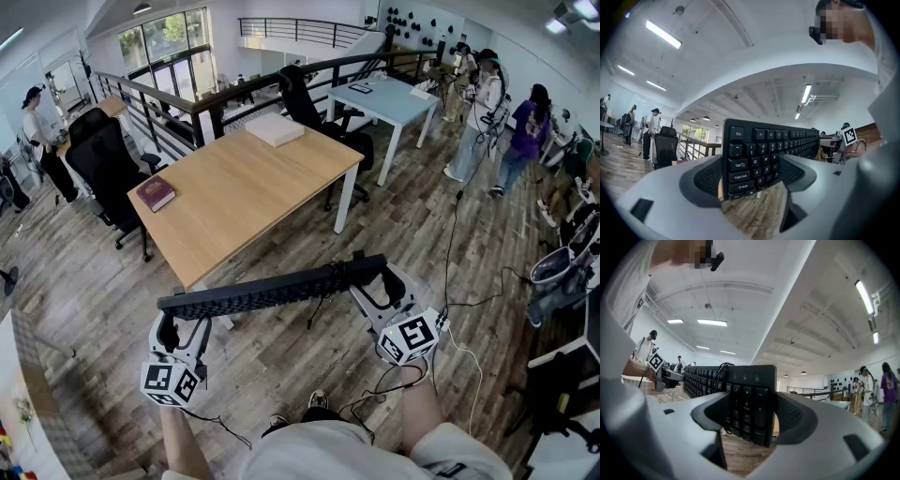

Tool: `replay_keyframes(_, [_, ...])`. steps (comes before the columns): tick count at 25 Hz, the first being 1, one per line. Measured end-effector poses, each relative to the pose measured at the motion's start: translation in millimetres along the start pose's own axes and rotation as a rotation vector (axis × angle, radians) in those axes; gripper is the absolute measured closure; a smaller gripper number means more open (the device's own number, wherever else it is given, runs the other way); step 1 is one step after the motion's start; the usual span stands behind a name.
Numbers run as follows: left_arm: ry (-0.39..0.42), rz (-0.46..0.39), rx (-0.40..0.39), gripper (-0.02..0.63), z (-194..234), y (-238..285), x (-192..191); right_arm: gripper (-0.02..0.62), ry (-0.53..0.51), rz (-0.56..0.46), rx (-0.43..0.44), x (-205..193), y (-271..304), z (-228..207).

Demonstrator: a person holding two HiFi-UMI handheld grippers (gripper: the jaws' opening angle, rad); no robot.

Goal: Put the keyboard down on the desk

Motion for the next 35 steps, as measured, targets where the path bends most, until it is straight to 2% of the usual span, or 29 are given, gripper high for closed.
replay_keyframes(18, [-0.007, 0.02, -0.002, 0.233, -2, 13, -10, 0.302, -0.004, -0.001, -0.003, -11, 3, -9])
replay_keyframes(29, [0.0, 0.051, 0.029, 0.233, -65, 51, -20, 0.302, 0.035, 0.003, 0.013, -39, -21, -78])
replay_keyframes(35, [0.009, 0.063, 0.011, 0.233, -78, 79, -25, 0.302, 0.047, 0.01, -0.008, -52, -25, -102])
Point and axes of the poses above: the fingertips, and each gripper's own axes: y forward along the fingers, z to its left, x out of its top, the point moved 8 cm from there along -y, backward along the fingers, and after that the axes turned 3 degrees about -y, right-handed, at the moved point
